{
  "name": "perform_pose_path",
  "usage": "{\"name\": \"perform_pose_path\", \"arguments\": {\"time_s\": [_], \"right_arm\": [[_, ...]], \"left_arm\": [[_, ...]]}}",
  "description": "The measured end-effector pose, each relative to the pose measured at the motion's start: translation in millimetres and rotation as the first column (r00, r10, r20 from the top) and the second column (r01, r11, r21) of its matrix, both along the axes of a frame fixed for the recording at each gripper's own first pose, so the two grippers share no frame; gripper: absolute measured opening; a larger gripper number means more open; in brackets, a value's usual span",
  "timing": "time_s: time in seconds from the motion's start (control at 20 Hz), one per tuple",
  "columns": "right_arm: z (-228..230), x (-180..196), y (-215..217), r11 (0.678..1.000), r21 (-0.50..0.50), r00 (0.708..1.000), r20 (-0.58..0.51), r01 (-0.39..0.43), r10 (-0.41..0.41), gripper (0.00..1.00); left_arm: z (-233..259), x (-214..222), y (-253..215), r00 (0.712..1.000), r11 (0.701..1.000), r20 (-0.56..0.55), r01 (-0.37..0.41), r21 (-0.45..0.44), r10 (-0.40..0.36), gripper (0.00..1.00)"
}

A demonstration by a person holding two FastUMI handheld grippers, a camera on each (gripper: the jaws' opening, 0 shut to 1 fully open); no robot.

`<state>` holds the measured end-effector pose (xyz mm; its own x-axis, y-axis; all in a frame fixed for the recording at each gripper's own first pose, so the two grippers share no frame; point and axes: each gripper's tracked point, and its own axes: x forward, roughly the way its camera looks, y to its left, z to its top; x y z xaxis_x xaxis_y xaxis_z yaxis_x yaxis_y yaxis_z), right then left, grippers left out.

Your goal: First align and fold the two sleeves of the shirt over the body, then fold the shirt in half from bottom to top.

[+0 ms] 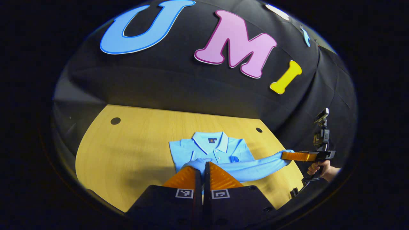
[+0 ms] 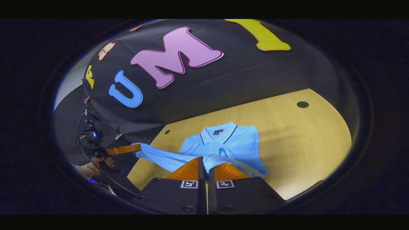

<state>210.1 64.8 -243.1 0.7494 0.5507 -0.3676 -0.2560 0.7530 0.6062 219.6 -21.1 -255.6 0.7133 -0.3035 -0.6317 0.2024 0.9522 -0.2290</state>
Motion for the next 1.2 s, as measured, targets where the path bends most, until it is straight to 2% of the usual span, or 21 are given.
{"name": "perform_pose_path", "arguments": {"time_s": [0.05, 0.1, 0.2, 0.25, 0.35, 0.45, 0.55, 0.65, 0.7, 0.75, 0.8, 0.85, 0.95, 1.0, 1.15, 1.2], "right_arm": [[4, 15, -1, 1.000, -0.009, 1.000, 0.021, 0.009, -0.008, 0.00], [9, 34, -2, 1.000, -0.020, 0.999, 0.041, 0.016, -0.015, 0.06], [10, 70, -5, 0.998, -0.046, 0.997, 0.071, 0.031, -0.027, 0.06], [7, 88, -6, 0.997, -0.063, 0.997, 0.073, 0.042, -0.037, 0.12], [-7, 119, -9, 0.993, -0.104, 0.997, 0.060, 0.059, -0.053, 0.06], [-23, 148, -5, 0.991, -0.119, 0.998, 0.044, 0.059, -0.054, 0.06], [-49, 170, 1, 0.987, -0.155, 0.999, 0.018, 0.043, -0.041, 0.06], [-85, 185, 3, 0.976, -0.217, 1.000, -0.005, 0.015, -0.017, 0.06], [-100, 191, 7, 0.973, -0.232, 1.000, -0.022, 0.003, -0.008, 0.00], [-117, 194, 9, 0.970, -0.241, 0.999, -0.043, -0.006, -0.005, 0.06], [-129, 192, 8, 0.968, -0.250, 0.997, -0.073, -0.015, -0.004, 0.06], [-135, 187, 12, 0.968, -0.251, 0.995, -0.097, -0.024, 0.000, 0.12], [-138, 184, 15, 0.965, -0.258, 0.995, -0.100, -0.040, 0.015, 0.13], [-140, 186, 11, 0.959, -0.280, 0.996, -0.090, -0.040, 0.015, 0.17], [-131, 177, 6, 0.944, -0.329, 0.997, -0.070, -0.041, 0.019, 0.75], [-123, 175, 5, 0.939, -0.343, 0.999, -0.049, -0.038, 0.022, 0.94]], "left_arm": [[1, 17, 2, 1.000, 1.000, 0.016, -0.011, 0.017, 0.011, 0.06], [0, 32, 2, 0.999, 0.999, 0.034, -0.021, 0.028, 0.020, 0.06], [1, 60, 2, 0.997, 0.998, 0.052, -0.050, 0.025, 0.049, 0.06], [-2, 75, 0, 0.996, 0.997, 0.054, -0.068, 0.020, 0.067, 0.06], [-15, 108, 0, 0.993, 0.994, 0.061, -0.104, 0.024, 0.102, 0.06], [-45, 136, 4, 0.990, 0.988, 0.037, -0.139, 0.065, 0.136, 0.06], [-80, 161, 0, 0.986, 0.985, -0.010, -0.165, 0.054, 0.166, 0.06], [-118, 177, 0, 0.981, 0.981, -0.053, -0.183, 0.070, 0.187, 0.06], [-136, 187, 1, 0.976, 0.976, -0.080, -0.194, 0.101, 0.202, 0.06], [-150, 194, 1, 0.973, 0.973, -0.098, -0.198, 0.122, 0.210, 0.06], [-164, 198, 0, 0.970, 0.971, -0.118, -0.195, 0.142, 0.212, 0.06], [-175, 199, 1, 0.968, 0.965, -0.135, -0.188, 0.181, 0.213, 0.06], [-185, 193, 9, 0.963, 0.947, -0.162, -0.167, 0.274, 0.216, 0.13], [-188, 189, 6, 0.962, 0.947, -0.179, -0.152, 0.283, 0.208, 0.19], [-180, 185, 2, 0.968, 0.949, -0.168, -0.134, 0.287, 0.187, 0.65], [-173, 184, -2, 0.973, 0.949, -0.154, -0.119, 0.293, 0.170, 0.70]]}}
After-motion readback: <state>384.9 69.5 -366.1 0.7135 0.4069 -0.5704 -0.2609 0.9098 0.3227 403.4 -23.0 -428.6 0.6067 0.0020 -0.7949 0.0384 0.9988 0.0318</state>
